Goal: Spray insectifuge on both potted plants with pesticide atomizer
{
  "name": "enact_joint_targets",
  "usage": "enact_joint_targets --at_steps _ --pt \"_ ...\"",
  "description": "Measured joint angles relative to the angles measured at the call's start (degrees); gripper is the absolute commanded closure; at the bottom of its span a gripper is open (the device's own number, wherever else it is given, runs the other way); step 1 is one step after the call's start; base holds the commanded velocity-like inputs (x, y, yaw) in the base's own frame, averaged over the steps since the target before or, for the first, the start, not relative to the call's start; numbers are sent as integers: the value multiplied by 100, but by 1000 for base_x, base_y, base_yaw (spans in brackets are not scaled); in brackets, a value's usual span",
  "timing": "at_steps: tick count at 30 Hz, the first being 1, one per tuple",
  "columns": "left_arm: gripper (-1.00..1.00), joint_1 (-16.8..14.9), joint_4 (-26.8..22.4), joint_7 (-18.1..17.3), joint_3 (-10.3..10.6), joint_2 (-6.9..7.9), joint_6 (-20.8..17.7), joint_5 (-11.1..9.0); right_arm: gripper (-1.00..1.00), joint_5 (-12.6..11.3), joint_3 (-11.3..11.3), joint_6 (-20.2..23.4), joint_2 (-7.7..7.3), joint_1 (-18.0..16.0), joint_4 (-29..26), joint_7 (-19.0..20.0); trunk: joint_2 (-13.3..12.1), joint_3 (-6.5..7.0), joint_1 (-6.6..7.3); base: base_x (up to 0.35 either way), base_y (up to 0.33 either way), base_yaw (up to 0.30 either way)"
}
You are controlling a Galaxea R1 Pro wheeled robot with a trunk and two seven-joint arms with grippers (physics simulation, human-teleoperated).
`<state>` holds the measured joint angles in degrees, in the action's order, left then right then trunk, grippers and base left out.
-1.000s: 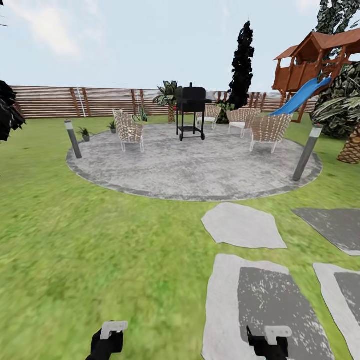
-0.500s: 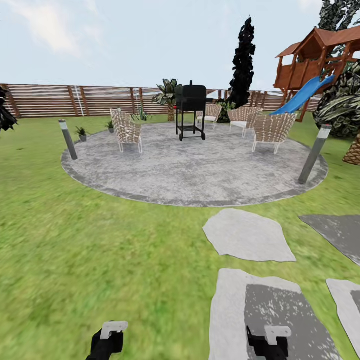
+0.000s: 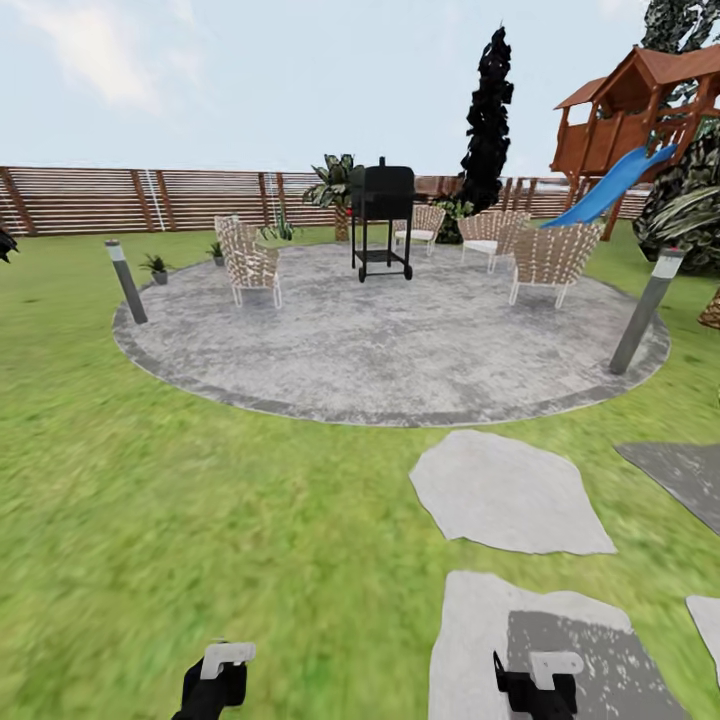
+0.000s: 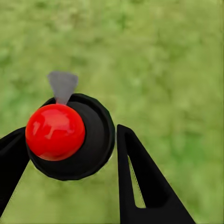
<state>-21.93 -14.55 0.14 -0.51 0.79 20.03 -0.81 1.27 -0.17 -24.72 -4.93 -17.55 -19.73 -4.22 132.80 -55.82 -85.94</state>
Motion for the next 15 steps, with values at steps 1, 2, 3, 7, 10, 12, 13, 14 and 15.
enact_joint_targets --at_steps 1,2,3,7,10,12,13,14,15 --pt "100 -1 0 0 1 0 0 0 -100 0 0 1 0 0 0 0 0 0 0 338 0 0" --pt "100 -1 0 0 1 0 0 0 -100 0 0 1 0 2 0 0 0 0 0 338 0 0" --pt "100 0 0 0 1 0 0 0 -100 0 0 0 0 3 0 0 0 0 0 338 0 0" --pt "100 -1 0 0 1 0 0 0 -100 0 0 0 0 1 0 0 0 0 0 338 0 0" --pt "100 2 -2 0 -3 0 0 0 -100 -7 0 0 -7 0 -11 0 0 0 0 338 0 0" --pt "100 0 -5 0 -5 4 0 1 -100 -7 0 0 -8 0 -19 0 0 0 0 338 0 0" --pt "100 0 -2 0 -6 7 0 1 -100 -8 0 0 -8 0 -36 5 0 0 0 338 0 0" --pt "100 -1 -1 0 -4 8 0 0 -100 -8 0 0 -9 0 -46 3 0 0 0 338 0 0" --pt "100 0 -2 0 -5 8 0 0 -100 -8 0 0 -9 0 -49 2 0 0 0 338 0 0"
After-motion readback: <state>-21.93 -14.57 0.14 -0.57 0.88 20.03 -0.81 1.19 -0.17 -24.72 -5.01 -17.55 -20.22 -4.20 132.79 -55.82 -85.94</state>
